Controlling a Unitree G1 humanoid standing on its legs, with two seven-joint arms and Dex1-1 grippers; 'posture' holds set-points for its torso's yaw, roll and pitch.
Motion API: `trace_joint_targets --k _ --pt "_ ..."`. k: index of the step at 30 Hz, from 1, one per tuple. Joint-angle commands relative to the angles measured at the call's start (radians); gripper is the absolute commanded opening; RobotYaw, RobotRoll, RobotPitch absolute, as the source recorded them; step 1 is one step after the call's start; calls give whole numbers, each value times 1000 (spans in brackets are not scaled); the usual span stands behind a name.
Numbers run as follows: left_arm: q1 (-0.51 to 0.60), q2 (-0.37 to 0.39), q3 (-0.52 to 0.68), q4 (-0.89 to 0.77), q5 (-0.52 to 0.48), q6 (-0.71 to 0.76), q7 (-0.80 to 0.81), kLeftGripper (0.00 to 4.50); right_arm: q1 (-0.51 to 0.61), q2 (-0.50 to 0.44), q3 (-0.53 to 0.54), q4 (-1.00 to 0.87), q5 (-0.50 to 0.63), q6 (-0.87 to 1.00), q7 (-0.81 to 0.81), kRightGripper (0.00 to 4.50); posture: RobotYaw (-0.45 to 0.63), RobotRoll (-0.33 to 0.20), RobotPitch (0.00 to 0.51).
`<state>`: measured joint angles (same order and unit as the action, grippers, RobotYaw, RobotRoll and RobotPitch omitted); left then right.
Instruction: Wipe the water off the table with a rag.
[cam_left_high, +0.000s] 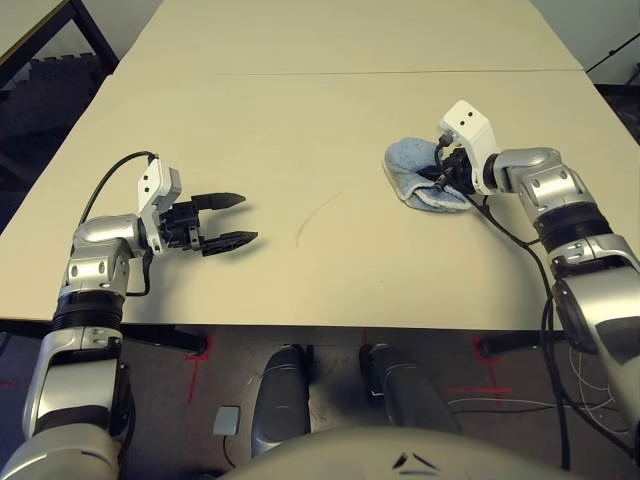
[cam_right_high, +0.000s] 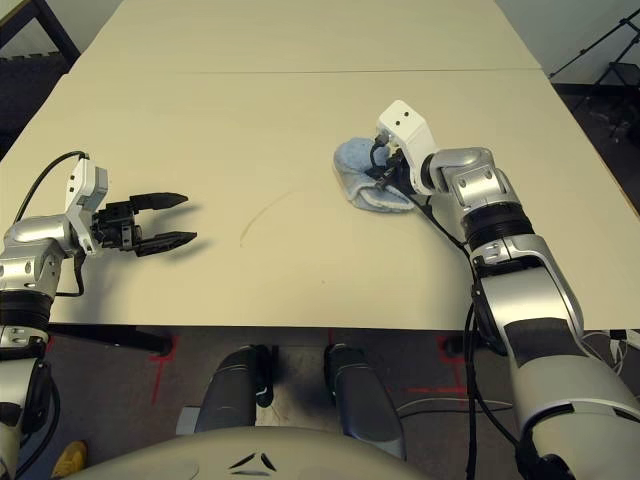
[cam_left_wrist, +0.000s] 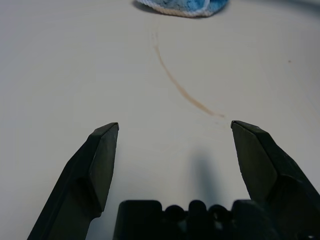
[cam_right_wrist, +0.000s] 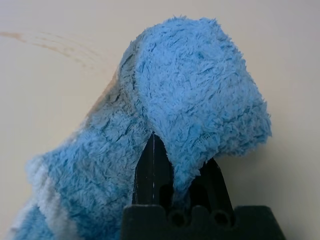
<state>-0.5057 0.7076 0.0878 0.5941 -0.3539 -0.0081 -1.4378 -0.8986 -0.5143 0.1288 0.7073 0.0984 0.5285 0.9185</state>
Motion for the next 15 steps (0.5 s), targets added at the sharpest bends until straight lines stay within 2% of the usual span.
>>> trace_joint_targets --k 1,7,11,15 --pt "-12 -10 -18 28 18 -16 -18 4500 -1 -50 -65 -116 85 160 72 6 -206 0 132" --pt "-35 -23 -23 71 30 -40 -19 4500 -37 -200 -86 -212 131 278 170 6 -218 0 117" --pt "-49 -32 -23 93 34 -56 -17 4500 -22 -295 -72 -173 105 236 201 6 -227 0 99" --pt "-70 -41 -24 116 41 -68 -17 4500 -9 -329 -57 -98 68 164 207 6 -231 0 95"
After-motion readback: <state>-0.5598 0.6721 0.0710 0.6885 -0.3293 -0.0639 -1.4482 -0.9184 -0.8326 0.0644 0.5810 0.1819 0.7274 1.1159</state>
